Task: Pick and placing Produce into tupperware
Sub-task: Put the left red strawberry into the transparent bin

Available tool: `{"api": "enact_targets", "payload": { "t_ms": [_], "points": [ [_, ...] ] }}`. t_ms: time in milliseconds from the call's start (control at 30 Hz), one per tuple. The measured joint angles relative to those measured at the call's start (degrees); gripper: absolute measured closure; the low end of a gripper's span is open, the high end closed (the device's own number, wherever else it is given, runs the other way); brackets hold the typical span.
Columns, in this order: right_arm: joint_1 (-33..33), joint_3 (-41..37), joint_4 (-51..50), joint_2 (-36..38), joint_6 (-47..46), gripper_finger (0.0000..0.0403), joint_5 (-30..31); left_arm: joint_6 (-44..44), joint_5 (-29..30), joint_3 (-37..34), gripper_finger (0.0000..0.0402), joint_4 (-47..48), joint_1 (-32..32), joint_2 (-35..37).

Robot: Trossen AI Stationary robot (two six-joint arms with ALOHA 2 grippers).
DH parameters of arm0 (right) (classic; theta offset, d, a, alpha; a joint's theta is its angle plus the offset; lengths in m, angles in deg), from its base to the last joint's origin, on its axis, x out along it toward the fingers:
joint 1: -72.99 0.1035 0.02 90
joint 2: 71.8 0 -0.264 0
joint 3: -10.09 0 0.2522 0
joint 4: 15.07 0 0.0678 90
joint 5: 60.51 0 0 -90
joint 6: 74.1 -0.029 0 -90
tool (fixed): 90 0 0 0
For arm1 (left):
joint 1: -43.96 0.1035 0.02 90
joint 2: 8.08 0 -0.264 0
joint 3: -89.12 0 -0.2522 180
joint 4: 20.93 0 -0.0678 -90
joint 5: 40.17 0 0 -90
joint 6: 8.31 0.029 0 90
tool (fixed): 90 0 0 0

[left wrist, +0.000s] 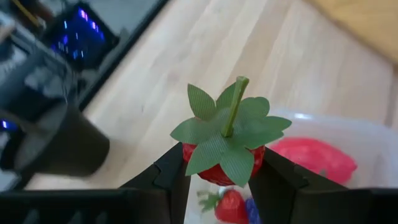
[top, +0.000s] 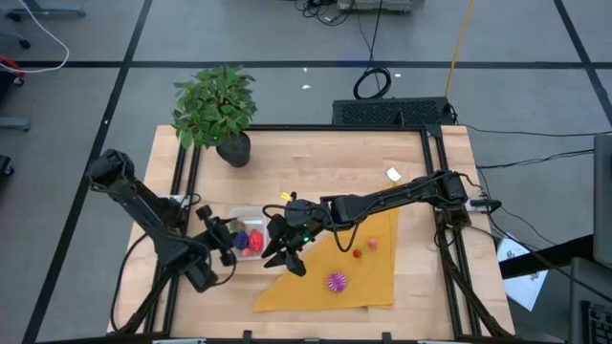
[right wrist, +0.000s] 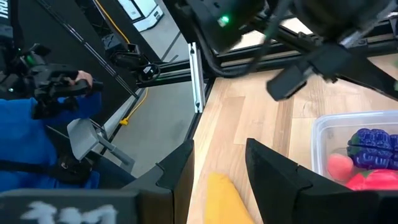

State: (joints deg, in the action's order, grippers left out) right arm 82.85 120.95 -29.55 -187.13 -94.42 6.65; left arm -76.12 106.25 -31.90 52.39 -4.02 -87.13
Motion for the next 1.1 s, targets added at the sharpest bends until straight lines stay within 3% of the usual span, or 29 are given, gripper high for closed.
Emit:
{"api": "enact_targets", "payload": {
  "t_ms": [133, 367, 700, 1100],
  "points": [
    [0.00, -0.02, 0.00, 0.00, 0.00, 0.0270, 0.01, -0.03, -2.82, -1.04, 0.0257, -2.95, 3.52, 0.00],
    [0.00, -0.04, -0.82, 0.00, 0.36, 0.0270, 0.00, 7.65, -9.91, -1.63, 0.0257, -11.00, 8.40, 0.00],
    [0.00, -0.04, -2.08, 0.00, 0.54, 0.0270, 0.01, 9.11, -19.69, -1.63, 0.0257, -10.13, 14.03, 0.00],
    [-0.04, -0.04, -2.62, 0.00, 1.76, 0.0270, -0.01, 10.18, -24.00, -1.62, 0.0257, -10.40, 18.75, 0.00]
  ]
}}
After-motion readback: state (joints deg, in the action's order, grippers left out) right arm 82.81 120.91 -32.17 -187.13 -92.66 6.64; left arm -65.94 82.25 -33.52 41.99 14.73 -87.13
